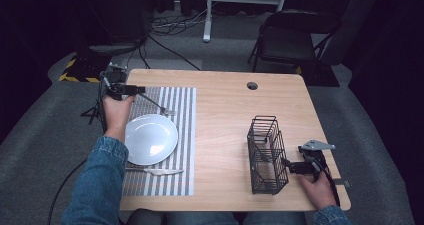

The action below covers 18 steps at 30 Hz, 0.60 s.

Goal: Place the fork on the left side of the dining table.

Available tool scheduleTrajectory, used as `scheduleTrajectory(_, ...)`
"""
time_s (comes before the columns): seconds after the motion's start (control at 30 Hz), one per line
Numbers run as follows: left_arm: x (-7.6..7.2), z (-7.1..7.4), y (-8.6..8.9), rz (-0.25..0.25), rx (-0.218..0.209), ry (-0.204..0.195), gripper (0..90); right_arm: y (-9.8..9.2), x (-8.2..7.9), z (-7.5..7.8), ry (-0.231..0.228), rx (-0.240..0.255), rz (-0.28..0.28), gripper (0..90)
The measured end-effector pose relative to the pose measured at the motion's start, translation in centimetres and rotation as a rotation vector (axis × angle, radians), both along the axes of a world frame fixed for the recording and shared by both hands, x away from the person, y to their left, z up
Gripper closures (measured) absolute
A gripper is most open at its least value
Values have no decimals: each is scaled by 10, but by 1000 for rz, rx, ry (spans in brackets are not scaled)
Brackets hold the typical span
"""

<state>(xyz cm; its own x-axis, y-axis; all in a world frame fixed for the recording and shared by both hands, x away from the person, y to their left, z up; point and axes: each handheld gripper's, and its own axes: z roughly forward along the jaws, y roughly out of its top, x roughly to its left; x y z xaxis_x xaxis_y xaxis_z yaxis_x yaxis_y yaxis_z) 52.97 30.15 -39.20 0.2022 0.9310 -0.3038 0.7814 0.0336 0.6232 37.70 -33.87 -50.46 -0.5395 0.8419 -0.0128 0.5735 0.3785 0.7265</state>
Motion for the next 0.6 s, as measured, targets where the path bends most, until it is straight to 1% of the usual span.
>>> scheduleTrajectory(0.1,1,-5,3,9,-3,11,469,0,0,0,0,0,-1,91)
scheduleTrajectory(0.17,1,-10,5,11,-13,24,471,0,0,0,0,1,-2,91)
scheduleTrajectory(0.23,1,-12,6,14,-19,27,470,0,0,0,1,1,-2,91)
scheduleTrajectory(0.3,1,-18,10,19,-31,40,471,0,0,0,0,1,-2,91)
scheduleTrajectory(0.5,1,-26,13,24,-31,61,471,0,0,0,0,0,-2,91)
scheduleTrajectory(0.53,0,-30,15,27,-39,68,471,0,0,0,0,0,-1,91)
scheduleTrajectory(0.6,0,-32,15,26,-47,73,471,0,0,0,0,0,-2,91)
